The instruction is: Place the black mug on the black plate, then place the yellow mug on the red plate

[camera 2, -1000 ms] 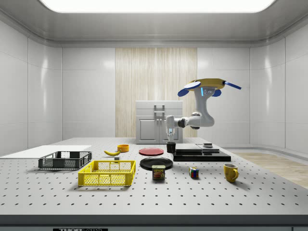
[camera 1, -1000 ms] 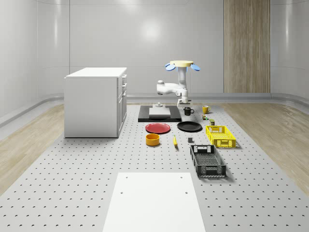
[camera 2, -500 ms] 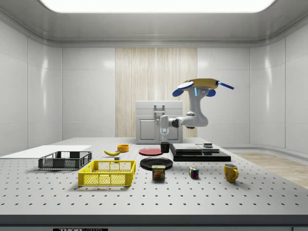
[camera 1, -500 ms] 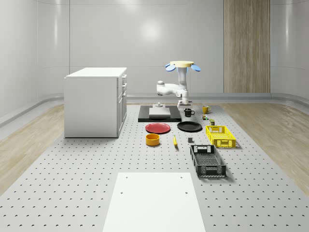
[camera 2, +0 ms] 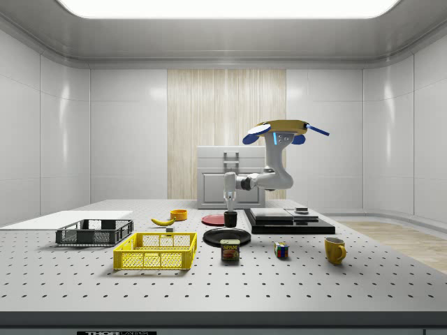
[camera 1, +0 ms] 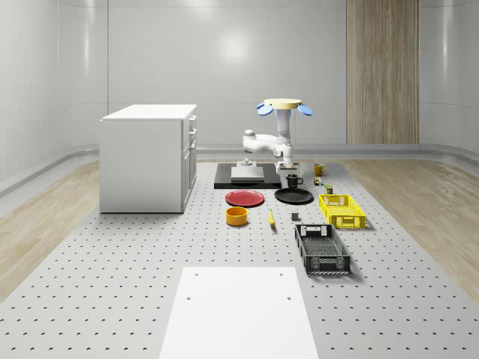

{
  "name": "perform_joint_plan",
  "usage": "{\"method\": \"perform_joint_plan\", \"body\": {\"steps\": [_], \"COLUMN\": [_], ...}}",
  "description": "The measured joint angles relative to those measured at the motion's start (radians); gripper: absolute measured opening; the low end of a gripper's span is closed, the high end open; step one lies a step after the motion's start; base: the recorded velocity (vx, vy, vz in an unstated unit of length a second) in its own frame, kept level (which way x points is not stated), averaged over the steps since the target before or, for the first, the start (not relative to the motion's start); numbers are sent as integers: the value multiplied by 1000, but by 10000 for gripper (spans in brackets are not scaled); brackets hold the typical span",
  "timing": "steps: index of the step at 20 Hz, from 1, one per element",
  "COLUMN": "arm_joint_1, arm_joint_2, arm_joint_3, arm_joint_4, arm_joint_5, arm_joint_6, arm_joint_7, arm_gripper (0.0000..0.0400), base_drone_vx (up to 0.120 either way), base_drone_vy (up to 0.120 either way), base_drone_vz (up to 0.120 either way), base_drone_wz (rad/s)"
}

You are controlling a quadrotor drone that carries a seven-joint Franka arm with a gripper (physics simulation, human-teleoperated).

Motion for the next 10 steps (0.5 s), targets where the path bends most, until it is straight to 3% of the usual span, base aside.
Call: {"method": "perform_joint_plan", "body": {"steps": [8,10], "arm_joint_1": [0,0], "arm_joint_2": [-6,-7], "arm_joint_3": [1,0], "arm_joint_4": [0,0], "arm_joint_5": [2,2], "arm_joint_6": [5,6], "arm_joint_7": [0,0], "arm_gripper": [100,100], "base_drone_vx": [115,40], "base_drone_vy": [0,0], "base_drone_vz": [0,0], "base_drone_wz": [0,0]}}
